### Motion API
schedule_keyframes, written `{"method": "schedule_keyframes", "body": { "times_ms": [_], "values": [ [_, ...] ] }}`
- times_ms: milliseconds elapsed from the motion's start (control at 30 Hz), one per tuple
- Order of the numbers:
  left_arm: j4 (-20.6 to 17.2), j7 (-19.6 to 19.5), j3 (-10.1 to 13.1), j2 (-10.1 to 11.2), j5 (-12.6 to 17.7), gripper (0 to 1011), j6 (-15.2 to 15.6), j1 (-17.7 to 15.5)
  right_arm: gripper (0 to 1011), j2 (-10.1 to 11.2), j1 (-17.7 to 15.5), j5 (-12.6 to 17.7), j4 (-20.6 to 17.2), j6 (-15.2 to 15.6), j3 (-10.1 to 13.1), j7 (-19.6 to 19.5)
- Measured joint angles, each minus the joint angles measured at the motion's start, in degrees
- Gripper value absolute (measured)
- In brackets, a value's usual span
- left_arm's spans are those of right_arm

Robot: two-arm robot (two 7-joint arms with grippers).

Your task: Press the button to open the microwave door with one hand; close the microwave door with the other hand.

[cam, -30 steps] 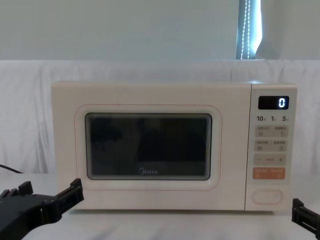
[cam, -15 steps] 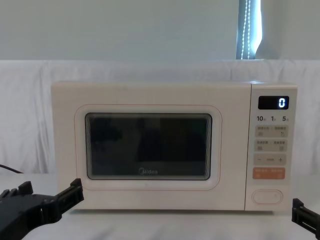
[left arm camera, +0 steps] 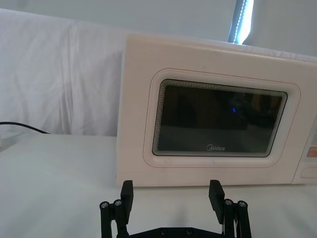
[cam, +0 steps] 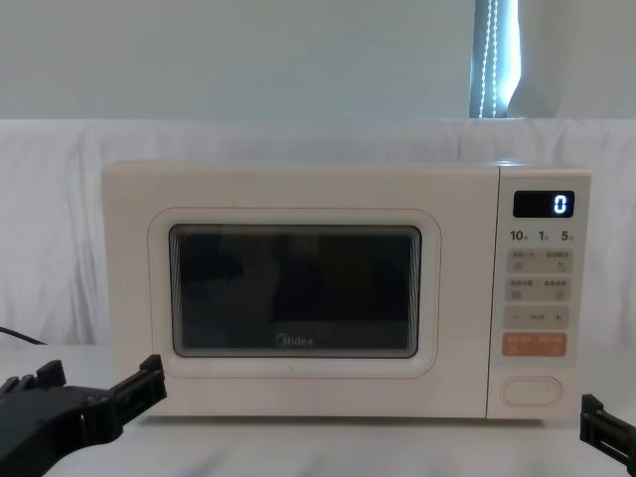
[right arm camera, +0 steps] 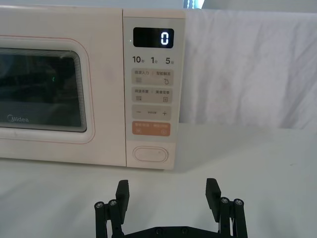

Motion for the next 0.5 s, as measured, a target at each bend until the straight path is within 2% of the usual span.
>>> {"method": "schedule_keyframes", "body": {
  "times_ms": [500],
  "values": [
    [0.0,0.0,0.0,0.0,0.0,1001,0.0,0.0,1002,0.0,0.0,0.0,0.0,0.0,0.0,0.0]
  ]
}}
